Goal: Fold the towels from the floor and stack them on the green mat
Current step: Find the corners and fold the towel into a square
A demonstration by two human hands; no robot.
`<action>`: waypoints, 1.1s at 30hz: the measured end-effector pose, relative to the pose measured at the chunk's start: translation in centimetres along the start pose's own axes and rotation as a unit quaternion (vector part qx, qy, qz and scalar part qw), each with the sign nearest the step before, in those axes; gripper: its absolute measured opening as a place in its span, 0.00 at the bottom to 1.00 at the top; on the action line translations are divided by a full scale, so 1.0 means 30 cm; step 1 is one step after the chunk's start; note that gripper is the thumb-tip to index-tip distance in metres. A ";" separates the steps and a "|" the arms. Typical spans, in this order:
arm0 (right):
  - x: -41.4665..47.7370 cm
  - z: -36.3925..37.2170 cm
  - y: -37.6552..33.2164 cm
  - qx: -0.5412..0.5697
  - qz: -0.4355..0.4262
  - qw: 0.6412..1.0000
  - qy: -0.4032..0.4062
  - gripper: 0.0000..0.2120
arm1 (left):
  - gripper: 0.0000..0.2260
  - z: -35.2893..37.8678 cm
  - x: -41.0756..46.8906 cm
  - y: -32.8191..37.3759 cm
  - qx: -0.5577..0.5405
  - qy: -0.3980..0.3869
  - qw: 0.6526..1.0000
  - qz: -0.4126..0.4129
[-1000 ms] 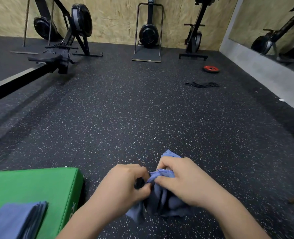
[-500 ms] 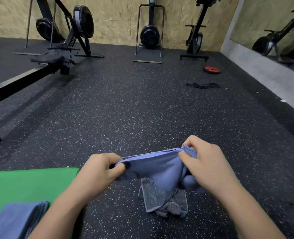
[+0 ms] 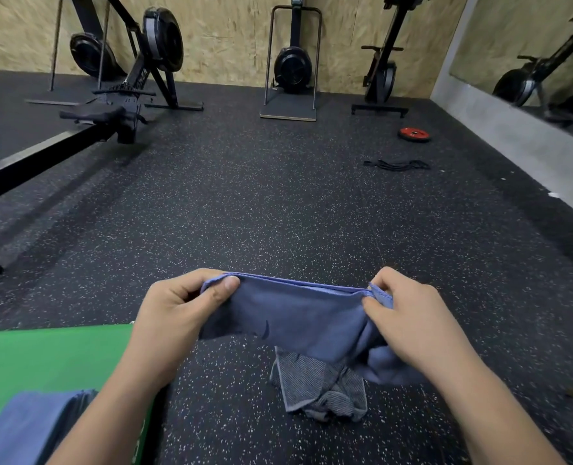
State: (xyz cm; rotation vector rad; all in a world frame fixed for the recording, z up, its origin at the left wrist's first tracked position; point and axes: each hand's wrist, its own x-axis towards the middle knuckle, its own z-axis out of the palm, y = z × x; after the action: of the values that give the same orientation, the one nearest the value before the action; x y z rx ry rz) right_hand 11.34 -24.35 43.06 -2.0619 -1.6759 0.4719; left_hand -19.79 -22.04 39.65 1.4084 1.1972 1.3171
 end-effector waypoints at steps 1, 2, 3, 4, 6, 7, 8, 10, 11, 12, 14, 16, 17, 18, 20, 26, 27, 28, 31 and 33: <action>0.000 0.003 0.001 -0.004 -0.001 1.000 -0.004 0.05 | 0.09 0.006 0.001 0.005 -0.020 0.016 1.000 -0.006; 0.000 0.006 0.002 -0.006 -0.003 1.000 -0.006 0.05 | 0.11 0.010 0.002 0.003 -0.039 0.027 0.999 -0.009; 0.000 0.009 0.002 -0.007 -0.004 1.000 -0.009 0.05 | 0.14 0.013 0.002 0.004 -0.055 0.036 0.998 -0.013; 0.001 0.011 0.004 -0.010 -0.004 1.000 -0.011 0.05 | 0.16 0.016 0.002 0.005 -0.072 0.044 0.996 -0.016; 0.002 0.015 0.008 -0.018 -0.003 1.000 -0.015 0.06 | 0.14 0.021 0.004 0.009 -0.101 0.063 0.993 -0.018; 0.003 0.017 0.011 -0.023 -0.003 1.000 -0.017 0.06 | 0.13 0.025 0.003 0.013 -0.109 0.069 0.991 -0.022; 0.005 0.019 0.015 -0.028 -0.004 0.999 -0.017 0.06 | 0.14 0.028 0.002 0.013 -0.111 0.070 0.991 -0.025; 0.003 0.023 0.014 -0.031 -0.008 0.999 -0.019 0.06 | 0.16 0.034 -0.003 0.014 -0.100 0.068 0.992 -0.026; -0.003 0.026 0.005 -0.027 -0.017 0.999 -0.024 0.07 | 0.16 0.038 -0.007 0.017 -0.090 0.065 0.994 -0.026; -0.010 0.031 -0.006 -0.021 -0.030 0.999 -0.034 0.09 | 0.14 0.044 -0.011 0.020 -0.073 0.057 0.995 -0.023; -0.029 0.046 -0.035 0.006 -0.070 0.995 -0.064 0.14 | 0.08 0.063 -0.022 0.030 -0.017 0.023 0.999 -0.020; -0.050 0.065 -0.065 0.045 -0.104 0.990 -0.089 0.17 | 0.07 0.087 -0.037 0.035 0.039 -0.014 0.999 -0.017; -0.059 0.075 -0.080 0.062 -0.117 0.986 -0.098 0.18 | 0.08 0.096 -0.043 0.032 0.059 -0.028 0.998 -0.016; -0.068 0.085 -0.096 0.082 -0.128 0.983 -0.107 0.18 | 0.07 0.102 -0.047 0.030 0.072 -0.039 0.996 -0.016; -0.090 0.105 -0.130 0.130 -0.145 0.973 -0.127 0.16 | 0.07 0.113 -0.055 0.032 0.097 -0.065 0.993 -0.014; -0.121 0.144 -0.154 0.184 -0.172 0.963 -0.099 0.10 | 0.20 0.124 -0.065 0.069 0.136 -0.108 0.984 0.026; -0.122 0.146 -0.153 0.184 -0.172 0.963 -0.100 0.10 | 0.21 0.122 -0.067 0.070 0.144 -0.110 0.983 0.023; -0.122 0.148 -0.152 0.183 -0.175 0.962 -0.102 0.10 | 0.22 0.121 -0.068 0.070 0.153 -0.113 0.982 0.018; -0.124 0.153 -0.151 0.165 -0.188 0.962 -0.108 0.10 | 0.23 0.115 -0.069 0.076 0.152 -0.121 0.981 0.005; -0.126 0.149 -0.150 0.168 -0.185 0.963 -0.104 0.09 | 0.23 0.111 -0.068 0.086 0.109 -0.134 0.985 -0.011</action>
State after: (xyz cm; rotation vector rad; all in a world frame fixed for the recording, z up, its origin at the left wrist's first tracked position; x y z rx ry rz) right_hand 4.51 -26.74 41.64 -1.4582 -1.8944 0.8021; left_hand -16.20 -24.43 41.50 1.6630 1.1963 0.9652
